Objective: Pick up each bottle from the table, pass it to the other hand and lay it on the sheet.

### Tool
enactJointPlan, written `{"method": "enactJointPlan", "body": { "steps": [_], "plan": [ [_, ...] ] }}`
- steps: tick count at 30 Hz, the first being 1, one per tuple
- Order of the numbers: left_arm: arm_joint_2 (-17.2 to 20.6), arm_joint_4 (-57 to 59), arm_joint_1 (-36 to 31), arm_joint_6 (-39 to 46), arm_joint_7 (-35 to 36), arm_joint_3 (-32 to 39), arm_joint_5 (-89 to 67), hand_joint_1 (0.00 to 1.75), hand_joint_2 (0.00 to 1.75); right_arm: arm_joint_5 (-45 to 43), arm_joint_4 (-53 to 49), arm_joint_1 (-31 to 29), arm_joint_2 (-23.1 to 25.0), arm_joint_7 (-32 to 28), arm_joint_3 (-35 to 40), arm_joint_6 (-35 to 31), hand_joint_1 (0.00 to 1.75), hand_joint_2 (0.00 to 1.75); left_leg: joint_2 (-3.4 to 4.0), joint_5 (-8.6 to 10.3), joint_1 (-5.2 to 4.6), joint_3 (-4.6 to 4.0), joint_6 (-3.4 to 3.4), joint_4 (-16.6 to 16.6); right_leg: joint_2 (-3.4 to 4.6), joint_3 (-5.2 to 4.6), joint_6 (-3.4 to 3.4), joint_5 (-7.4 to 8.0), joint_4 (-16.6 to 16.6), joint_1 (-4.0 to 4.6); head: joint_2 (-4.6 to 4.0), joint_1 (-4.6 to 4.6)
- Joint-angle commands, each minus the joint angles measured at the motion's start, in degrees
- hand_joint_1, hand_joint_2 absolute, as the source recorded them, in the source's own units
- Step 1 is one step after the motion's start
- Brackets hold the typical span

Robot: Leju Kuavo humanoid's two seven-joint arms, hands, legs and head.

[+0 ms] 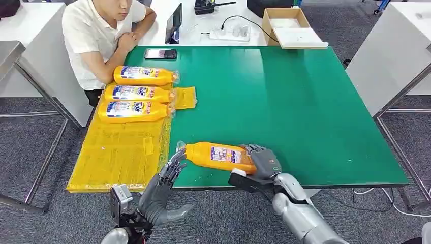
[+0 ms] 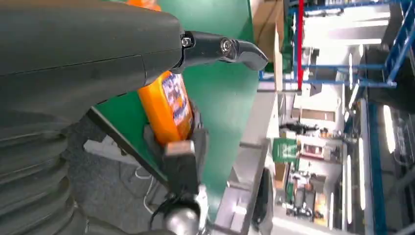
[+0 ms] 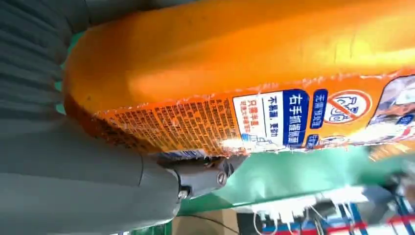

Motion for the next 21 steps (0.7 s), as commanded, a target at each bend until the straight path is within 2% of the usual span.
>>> {"method": "enactJointPlan", "body": {
  "steps": [1,4,5,8,12,16,18,21],
  "plan": [
    [-3.0,-1.0,1.8,14.1,-2.1,4.0,-3.3,0.00,1.75,-4.3,-14.0,9.4,6.4,-4.3,-11.7,-7.8,1.75,1.75,0.01,-0.05,0.02,-0.03,-0.05,0.0,-0.05,-0.02,-0.06,-0.06,0.0,0.03,-0.02,0.02],
    [-2.9,-1.2,1.8,14.2,-2.1,3.9,-3.2,0.00,1.75,-4.3,-14.9,9.9,6.4,-4.3,-11.7,-7.5,1.75,1.75,0.00,-0.06,0.00,-0.05,-0.04,0.0,-0.06,-0.03,-0.06,-0.07,0.0,0.00,-0.02,0.02],
    [-5.5,-1.6,2.9,19.6,-2.5,7.0,-0.9,0.00,1.75,-6.1,-17.7,11.6,7.3,-6.0,-13.5,-9.9,1.75,1.75,0.04,-0.09,0.01,0.04,-0.06,0.0,-0.05,0.04,-0.08,-0.10,0.0,0.02,0.00,0.00],
    [-7.1,-3.1,4.6,25.3,-4.6,9.6,3.9,0.00,1.75,-10.5,-25.9,15.8,9.2,-8.7,-15.7,-11.7,1.75,1.75,0.02,-0.07,-0.03,-0.17,-0.04,0.0,-0.05,-0.15,-0.05,-0.08,0.0,-0.02,-0.02,0.02],
    [-6.5,-4.0,5.9,23.8,-6.8,8.3,7.5,0.00,1.75,-17.0,-32.0,18.2,11.2,-11.8,-17.1,-12.6,1.75,1.75,0.04,-0.06,-0.05,-0.27,-0.06,0.0,-0.03,-0.29,-0.07,-0.07,0.0,-0.04,-0.02,0.00],
    [-6.9,-4.5,5.8,24.5,-8.3,8.0,7.4,0.00,1.75,-18.1,-31.5,17.8,11.5,-12.7,-17.2,-13.0,1.75,1.75,0.08,-0.13,-0.03,-0.18,-0.08,0.0,-0.02,-0.22,-0.09,-0.13,0.0,0.00,-0.02,0.02],
    [-7.0,-5.8,5.5,27.4,-11.7,7.2,4.5,0.00,1.75,-22.7,-31.8,17.5,12.0,-14.3,-17.1,-10.6,1.75,1.75,0.10,-0.07,-0.03,-0.26,-0.04,0.0,-0.02,-0.30,-0.06,-0.07,0.0,-0.02,0.00,0.02],
    [-6.4,-6.5,5.1,25.7,-10.5,6.0,6.4,0.00,1.75,-24.0,-31.8,17.4,12.1,-14.6,-15.7,-9.0,1.75,1.75,0.08,-0.09,-0.03,-0.22,-0.07,0.0,-0.07,-0.25,-0.08,-0.11,0.0,-0.02,0.00,0.02]
  ]
}}
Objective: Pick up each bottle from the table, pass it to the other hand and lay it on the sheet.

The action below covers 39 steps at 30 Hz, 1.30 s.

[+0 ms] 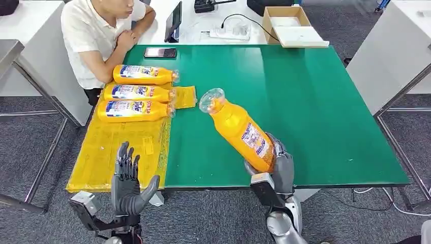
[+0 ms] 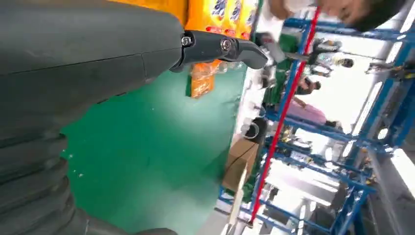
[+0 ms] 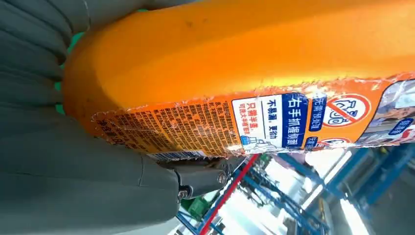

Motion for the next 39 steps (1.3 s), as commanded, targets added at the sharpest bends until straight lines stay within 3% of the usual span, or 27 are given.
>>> {"method": "enactJointPlan", "body": {
  "steps": [1,10,16,22,24,39],
  "plan": [
    [-0.1,-1.8,-0.8,0.9,-2.0,-0.4,-0.2,0.00,1.75,-6.0,-3.2,-0.2,2.6,-2.2,-1.0,3.3,1.75,1.75,0.07,-0.12,0.03,0.23,-0.10,0.0,-0.06,0.22,-0.12,-0.13,0.0,0.05,0.00,0.02],
    [-0.1,-1.6,-0.7,0.8,-2.0,-0.4,-0.1,0.00,1.75,-6.1,-3.1,-0.2,2.5,-2.1,-1.0,3.3,1.75,1.75,0.03,-0.04,-0.02,0.14,-0.05,0.0,-0.03,0.11,-0.06,-0.06,0.0,0.00,0.00,0.02],
    [2.7,2.4,-1.6,-15.4,2.3,-3.5,9.3,0.00,1.75,-4.7,-1.4,0.5,0.9,-2.6,8.9,13.8,1.75,1.75,0.07,-0.03,-0.01,0.18,-0.06,-0.1,0.01,0.14,-0.07,-0.03,0.0,0.01,0.00,0.02],
    [2.6,3.4,-3.0,-18.1,0.9,-4.7,6.2,0.00,1.75,-2.8,2.2,0.0,0.9,-3.2,15.1,17.4,1.75,1.75,0.05,-0.01,0.02,0.17,-0.06,-0.1,-0.01,0.14,-0.06,-0.01,-0.1,0.03,0.00,0.00],
    [2.2,4.7,-3.4,-20.3,4.1,-4.3,9.6,0.00,1.75,-2.1,2.3,0.3,0.9,-3.7,16.4,17.7,1.75,1.75,0.00,-0.02,0.02,0.25,-0.07,-0.1,-0.06,0.23,-0.08,-0.04,-0.1,0.04,-0.02,0.02],
    [2.6,6.0,-4.5,-20.2,3.2,-5.7,6.4,0.00,1.75,-2.2,7.1,-0.7,1.8,-4.2,19.6,19.8,1.75,1.75,0.06,-0.03,0.03,0.30,-0.09,-0.1,-0.03,0.28,-0.10,-0.04,-0.1,0.04,-0.02,0.02]
  ]
}}
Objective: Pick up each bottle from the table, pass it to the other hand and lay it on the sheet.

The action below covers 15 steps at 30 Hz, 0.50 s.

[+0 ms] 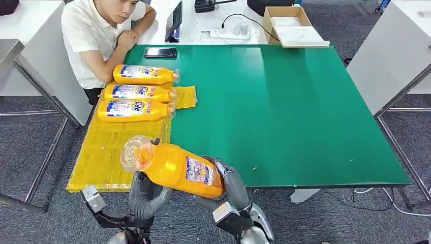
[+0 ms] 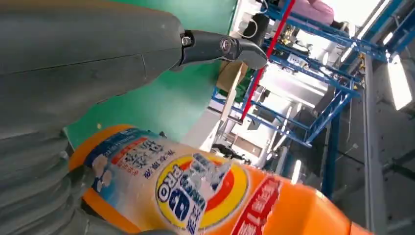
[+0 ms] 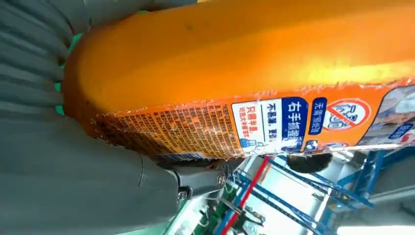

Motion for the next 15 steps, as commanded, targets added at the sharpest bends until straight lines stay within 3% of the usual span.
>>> {"method": "enactJointPlan", "body": {
  "steps": [1,15],
  "plan": [
    [1.9,3.6,-2.2,1.4,-1.2,-2.2,-3.4,0.00,1.75,0.0,7.4,-2.4,0.0,0.5,3.9,1.8,1.75,1.75,0.03,-0.02,0.01,0.22,-0.07,-0.1,-0.04,0.21,-0.08,-0.03,-0.1,0.02,0.00,0.02],
    [1.9,3.5,-2.0,4.1,-3.0,-2.4,-7.1,0.00,1.75,-2.4,5.8,-1.8,0.6,1.4,2.4,2.5,1.75,1.75,0.00,-0.02,0.01,0.17,-0.06,-0.1,-0.07,0.17,-0.07,-0.05,-0.1,0.02,-0.02,0.02]
  ]
}}
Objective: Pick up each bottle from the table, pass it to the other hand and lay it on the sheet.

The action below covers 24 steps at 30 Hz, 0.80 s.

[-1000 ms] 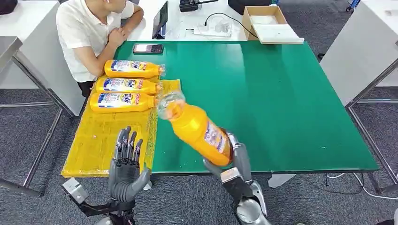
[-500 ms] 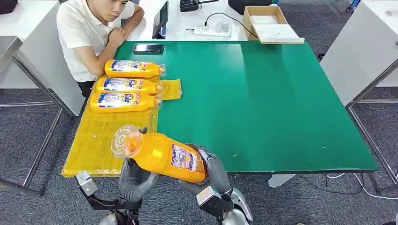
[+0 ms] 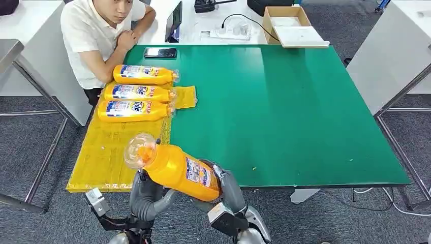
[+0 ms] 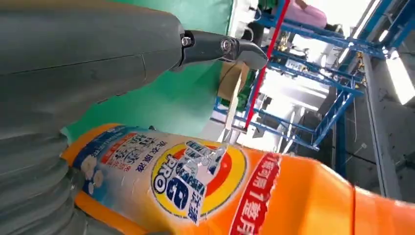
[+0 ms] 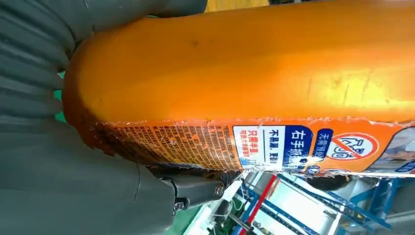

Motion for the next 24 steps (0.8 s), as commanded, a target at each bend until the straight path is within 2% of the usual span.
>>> {"method": "enactJointPlan", "body": {
  "steps": [1,7,14,18,24],
  "plan": [
    [1.5,3.2,-1.9,1.6,-0.8,-1.6,-1.6,0.00,1.75,-2.3,2.4,-1.0,0.2,0.8,0.7,1.0,1.75,1.75,0.01,-0.02,0.00,0.16,-0.05,-0.1,-0.05,0.15,-0.06,-0.05,0.0,0.01,0.00,0.00],
    [1.5,4.8,-2.8,0.7,1.2,-1.8,-0.9,0.00,1.75,0.5,5.4,-2.3,-1.0,2.4,4.1,3.6,1.75,1.75,0.05,-0.05,0.03,0.31,-0.08,-0.1,-0.06,0.30,-0.10,-0.06,-0.1,0.05,0.02,0.00],
    [1.5,4.9,-2.9,0.7,1.2,-1.7,-0.9,0.00,1.75,0.5,5.5,-2.2,-1.0,2.4,4.1,3.6,1.75,1.75,0.01,-0.04,0.02,0.27,-0.07,-0.1,-0.09,0.27,-0.08,-0.07,-0.1,0.04,0.02,0.00],
    [1.3,6.0,-3.6,-0.3,1.7,-2.0,-0.8,0.00,1.75,1.7,8.0,-3.6,-1.3,3.3,6.4,6.4,1.75,1.75,0.00,-0.02,0.01,0.23,-0.05,-0.1,-0.08,0.23,-0.07,-0.04,-0.1,0.03,0.02,0.00],
    [1.3,8.5,-4.6,-4.9,3.1,-2.2,1.9,0.00,1.75,4.3,11.7,-6.0,-2.6,3.5,10.0,9.0,1.75,1.75,0.03,0.00,0.00,0.21,-0.05,-0.1,-0.04,0.20,-0.06,-0.01,-0.1,0.02,0.02,-0.02]
  ]
}}
